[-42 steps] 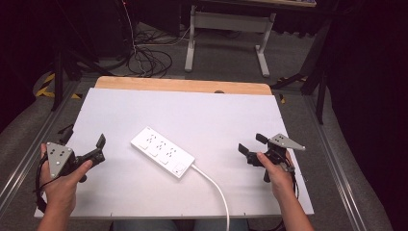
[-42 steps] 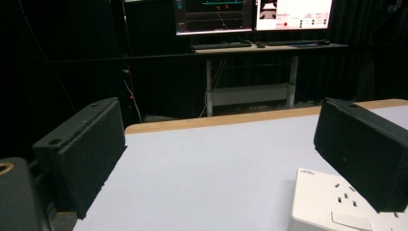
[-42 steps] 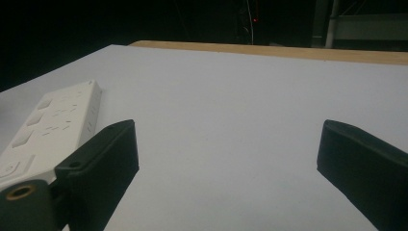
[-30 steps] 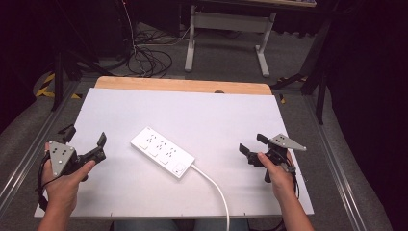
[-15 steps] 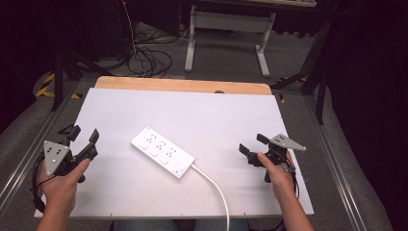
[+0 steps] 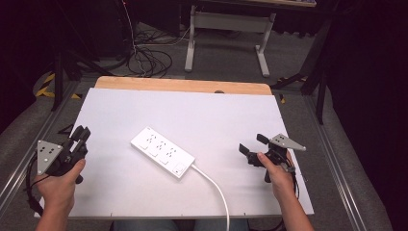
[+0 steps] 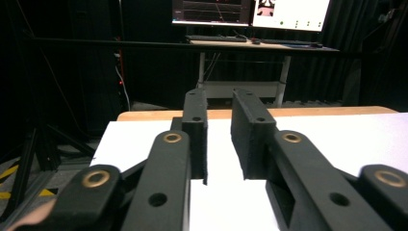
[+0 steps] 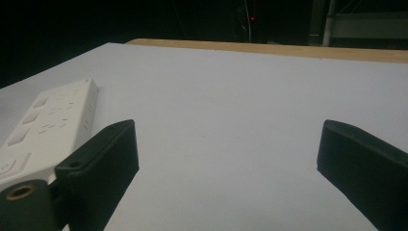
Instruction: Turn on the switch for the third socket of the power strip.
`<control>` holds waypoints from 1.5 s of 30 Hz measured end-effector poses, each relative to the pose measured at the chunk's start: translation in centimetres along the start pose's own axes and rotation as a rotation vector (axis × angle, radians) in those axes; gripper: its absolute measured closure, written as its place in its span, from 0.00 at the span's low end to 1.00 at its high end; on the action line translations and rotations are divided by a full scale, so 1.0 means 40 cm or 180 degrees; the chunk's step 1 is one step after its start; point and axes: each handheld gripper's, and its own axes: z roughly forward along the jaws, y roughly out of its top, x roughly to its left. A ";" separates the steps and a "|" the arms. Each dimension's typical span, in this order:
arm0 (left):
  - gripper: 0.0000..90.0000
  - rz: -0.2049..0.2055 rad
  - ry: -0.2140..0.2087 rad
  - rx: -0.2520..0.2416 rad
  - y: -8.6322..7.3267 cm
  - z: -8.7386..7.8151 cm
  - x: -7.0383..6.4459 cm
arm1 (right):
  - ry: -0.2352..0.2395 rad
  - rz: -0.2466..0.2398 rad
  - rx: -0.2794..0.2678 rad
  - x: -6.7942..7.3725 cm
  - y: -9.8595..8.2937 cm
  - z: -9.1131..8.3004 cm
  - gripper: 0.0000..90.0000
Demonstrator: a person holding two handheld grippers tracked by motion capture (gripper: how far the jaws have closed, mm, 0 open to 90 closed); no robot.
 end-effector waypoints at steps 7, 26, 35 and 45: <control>0.95 0.0015 0.0041 0.0014 -0.001 -0.001 0.004 | 0.0008 -0.0004 -0.0001 0.001 0.000 0.000 0.09; 1.00 0.0128 0.0070 0.0083 -0.001 0.002 0.009 | 0.0013 0.0002 0.0016 0.001 -0.002 0.001 0.09; 1.00 0.0164 0.0002 0.0109 -0.001 0.007 0.004 | 0.0011 0.0007 0.0025 0.002 -0.002 0.000 0.09; 1.00 0.0207 -0.0083 0.0131 -0.001 0.014 -0.005 | 0.0022 -0.0005 0.0060 0.003 -0.005 -0.001 0.09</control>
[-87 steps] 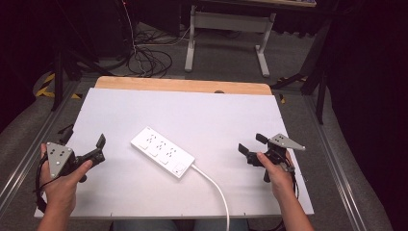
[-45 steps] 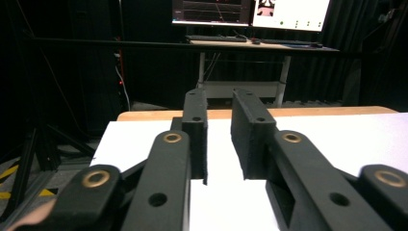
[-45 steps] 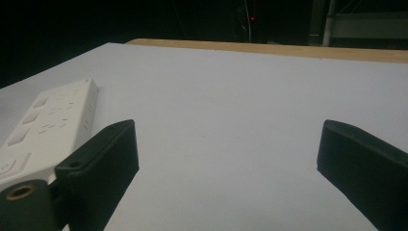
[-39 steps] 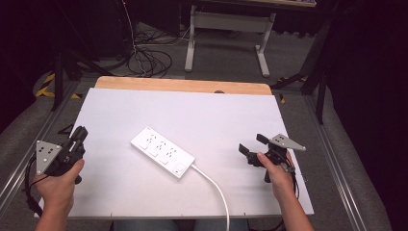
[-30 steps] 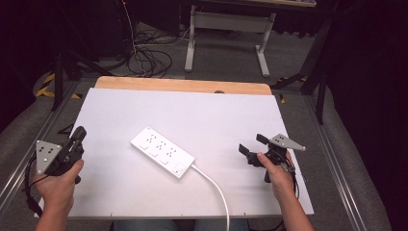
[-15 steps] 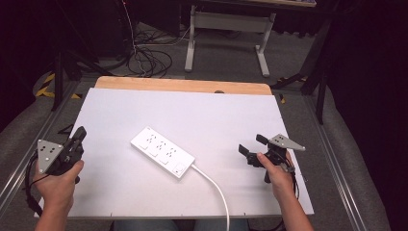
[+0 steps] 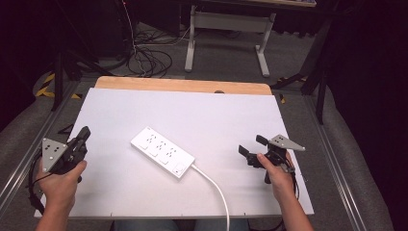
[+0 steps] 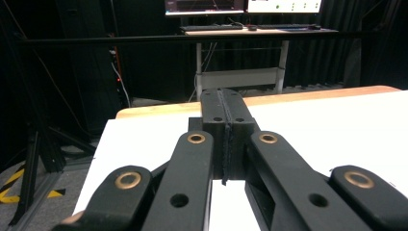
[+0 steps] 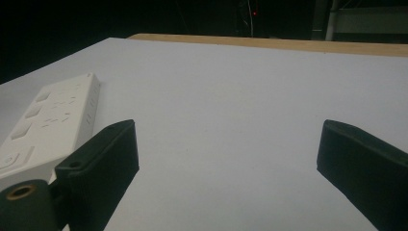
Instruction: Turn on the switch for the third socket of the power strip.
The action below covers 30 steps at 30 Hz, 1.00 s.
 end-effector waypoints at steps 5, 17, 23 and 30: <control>1.00 0.0018 -0.0045 0.0013 0.000 0.003 -0.003 | 0.0006 0.0011 0.0014 0.000 -0.001 -0.001 0.09; 1.00 0.0118 -0.0125 0.0058 -0.001 0.015 -0.013 | 0.0003 0.0010 0.0027 -0.001 -0.004 -0.003 0.09; 1.00 0.0143 -0.0186 0.0077 0.000 0.023 -0.019 | -0.0003 0.0001 0.0034 0.000 -0.005 -0.004 0.09; 1.00 0.0180 -0.0284 0.0103 0.000 0.041 -0.031 | -0.0017 0.0013 0.0052 0.003 -0.010 -0.004 0.09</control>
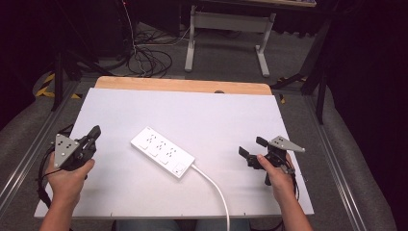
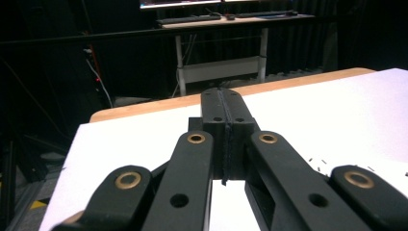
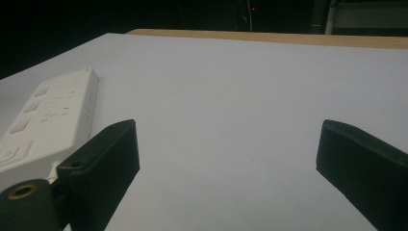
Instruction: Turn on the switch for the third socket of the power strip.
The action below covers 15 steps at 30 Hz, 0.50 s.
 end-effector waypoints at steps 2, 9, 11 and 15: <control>1.00 0.0019 -0.0030 0.0010 0.000 0.004 -0.003 | -0.0009 -0.0004 0.0004 0.001 -0.001 0.000 0.09; 1.00 0.0043 -0.0129 0.0035 0.002 0.014 -0.014 | -0.0028 0.0015 0.0008 -0.003 -0.003 -0.001 0.09; 1.00 0.0034 -0.0152 0.0047 0.001 0.017 -0.018 | -0.0032 0.0020 0.0012 -0.004 -0.003 -0.001 0.09; 1.00 0.0063 -0.0197 0.0067 0.002 0.024 -0.023 | -0.0043 0.0025 0.0007 -0.006 -0.004 -0.003 0.09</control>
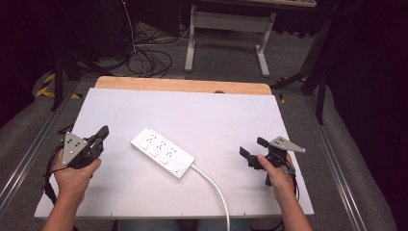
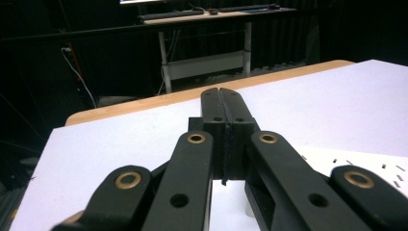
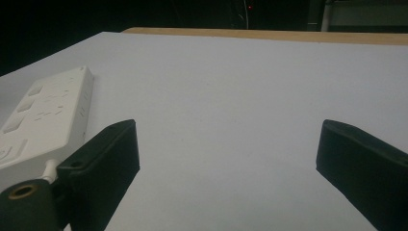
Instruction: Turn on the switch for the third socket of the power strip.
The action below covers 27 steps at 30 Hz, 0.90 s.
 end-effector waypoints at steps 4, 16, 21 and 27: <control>1.00 0.0000 -0.0042 0.0013 0.000 0.004 -0.004 | -0.0005 0.0006 -0.0002 -0.002 0.000 -0.002 0.09; 1.00 0.0032 -0.0168 0.0065 0.000 0.020 -0.020 | -0.0016 0.0001 0.0013 -0.002 -0.002 0.000 0.09; 1.00 0.0059 -0.0194 0.0093 -0.001 0.024 -0.024 | -0.0021 0.0001 0.0013 -0.002 -0.002 0.000 0.09; 1.00 0.0070 -0.0234 0.0119 -0.002 0.030 -0.028 | -0.0025 -0.0001 0.0016 -0.002 -0.002 0.001 0.09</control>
